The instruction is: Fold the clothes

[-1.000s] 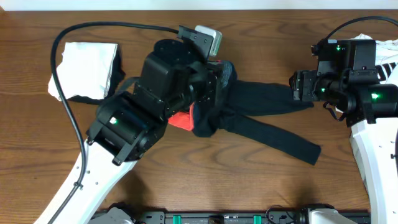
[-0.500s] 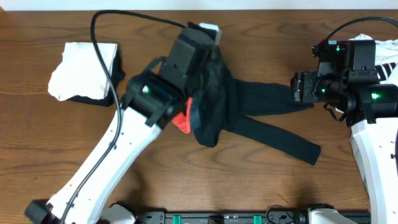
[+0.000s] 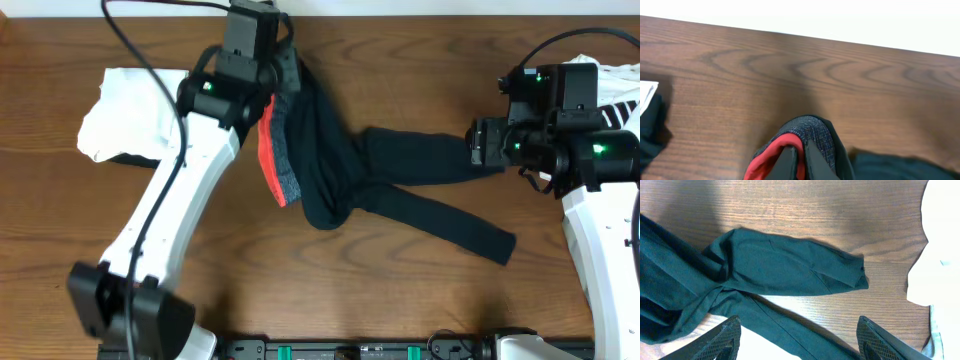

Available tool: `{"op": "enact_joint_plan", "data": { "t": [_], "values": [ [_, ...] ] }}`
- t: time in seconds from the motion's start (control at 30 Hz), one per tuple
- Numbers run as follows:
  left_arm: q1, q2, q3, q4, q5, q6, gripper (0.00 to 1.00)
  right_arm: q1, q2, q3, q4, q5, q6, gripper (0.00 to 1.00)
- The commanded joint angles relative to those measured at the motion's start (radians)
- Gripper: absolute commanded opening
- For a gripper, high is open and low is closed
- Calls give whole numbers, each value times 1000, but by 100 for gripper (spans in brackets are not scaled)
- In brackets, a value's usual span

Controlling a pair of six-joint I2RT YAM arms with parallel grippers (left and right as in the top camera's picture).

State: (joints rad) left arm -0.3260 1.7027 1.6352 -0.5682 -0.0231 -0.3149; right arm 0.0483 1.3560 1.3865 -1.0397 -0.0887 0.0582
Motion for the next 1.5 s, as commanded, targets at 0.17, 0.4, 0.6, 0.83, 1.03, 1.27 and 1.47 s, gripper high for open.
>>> {"op": "enact_joint_plan", "data": {
  "t": [0.17, 0.4, 0.6, 0.83, 1.03, 1.27, 1.47],
  "values": [
    [101, 171, 30, 153, 5, -5, 34, -8, 6, 6, -25, 10, -15, 72],
    [225, 188, 36, 302, 359, 6, 78, -8, 6, 5, -47, 11, -15, 72],
    [327, 145, 37, 86, 438, 6, 84, -8, 6, -3, -56, 10, -15, 72],
    [339, 140, 26, -326, 403, 17, 83, -8, 16, -40, -45, 10, -15, 72],
    [322, 141, -12, -522, 306, 34, 83, -8, 61, -64, -30, 5, -14, 73],
    [315, 141, -95, -576, 306, 32, 83, -8, 165, -66, 2, 4, -14, 72],
    [276, 141, -209, -554, 307, 21, 38, -8, 248, -66, 68, -3, -14, 69]
  ]
}}
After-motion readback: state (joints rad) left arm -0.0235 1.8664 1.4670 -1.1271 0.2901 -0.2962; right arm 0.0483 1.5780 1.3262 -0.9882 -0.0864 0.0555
